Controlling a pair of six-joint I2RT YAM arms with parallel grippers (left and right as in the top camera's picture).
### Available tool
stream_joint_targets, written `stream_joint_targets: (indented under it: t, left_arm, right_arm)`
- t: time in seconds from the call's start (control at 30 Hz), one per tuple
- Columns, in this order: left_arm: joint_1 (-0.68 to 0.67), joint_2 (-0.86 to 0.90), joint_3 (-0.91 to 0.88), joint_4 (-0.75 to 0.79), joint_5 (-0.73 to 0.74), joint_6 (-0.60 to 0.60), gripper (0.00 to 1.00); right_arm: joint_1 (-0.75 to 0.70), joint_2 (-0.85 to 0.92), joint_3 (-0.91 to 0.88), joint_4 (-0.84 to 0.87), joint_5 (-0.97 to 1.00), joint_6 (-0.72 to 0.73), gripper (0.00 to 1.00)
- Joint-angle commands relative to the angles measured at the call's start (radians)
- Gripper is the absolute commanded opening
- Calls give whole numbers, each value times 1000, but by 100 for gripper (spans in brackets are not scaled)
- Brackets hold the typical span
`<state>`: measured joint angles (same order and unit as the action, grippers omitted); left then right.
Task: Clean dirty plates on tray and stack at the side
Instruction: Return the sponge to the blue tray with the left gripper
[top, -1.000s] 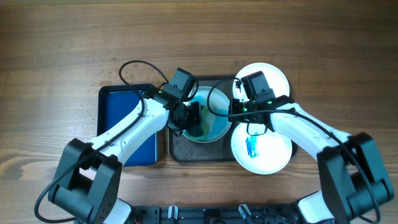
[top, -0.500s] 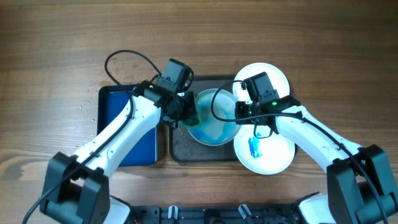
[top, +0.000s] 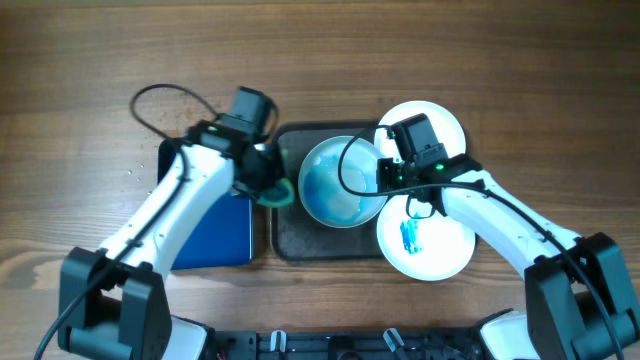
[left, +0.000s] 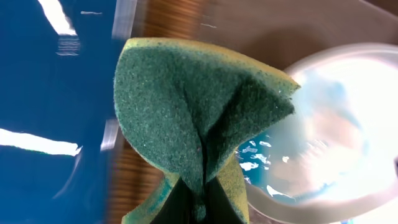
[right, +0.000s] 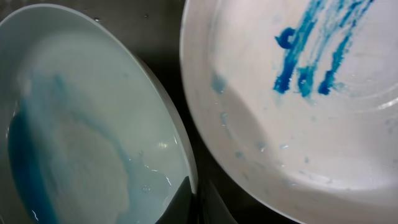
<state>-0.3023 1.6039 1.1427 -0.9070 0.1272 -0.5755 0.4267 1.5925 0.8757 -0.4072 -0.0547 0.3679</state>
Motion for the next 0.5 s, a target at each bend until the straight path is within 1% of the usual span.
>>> stream_joint_targets:
  t: [0.0, 0.03, 0.1, 0.2, 0.3, 0.47]
  left_arm:
    - [135, -20, 24, -60, -19, -13, 4]
    - [175, -20, 24, -81, -39, -13, 4]
    - [228, -20, 22, -111, -85, -13, 4]
    - [284, -17, 19, -142, -95, -4, 4]
    - [299, -10, 14, -148, -97, 21, 4]
    - [299, 6, -22, -133, -100, 21, 5]
  right_arm:
    - [24, -25, 29, 10, 14, -10, 5]
    - [25, -25, 29, 10, 14, -10, 4]
    - [25, -25, 29, 10, 14, -10, 5]
    - [25, -25, 29, 13, 14, -10, 5]
    - [25, -25, 29, 16, 14, -10, 4]
    - [25, -26, 55, 5, 14, -37, 5]
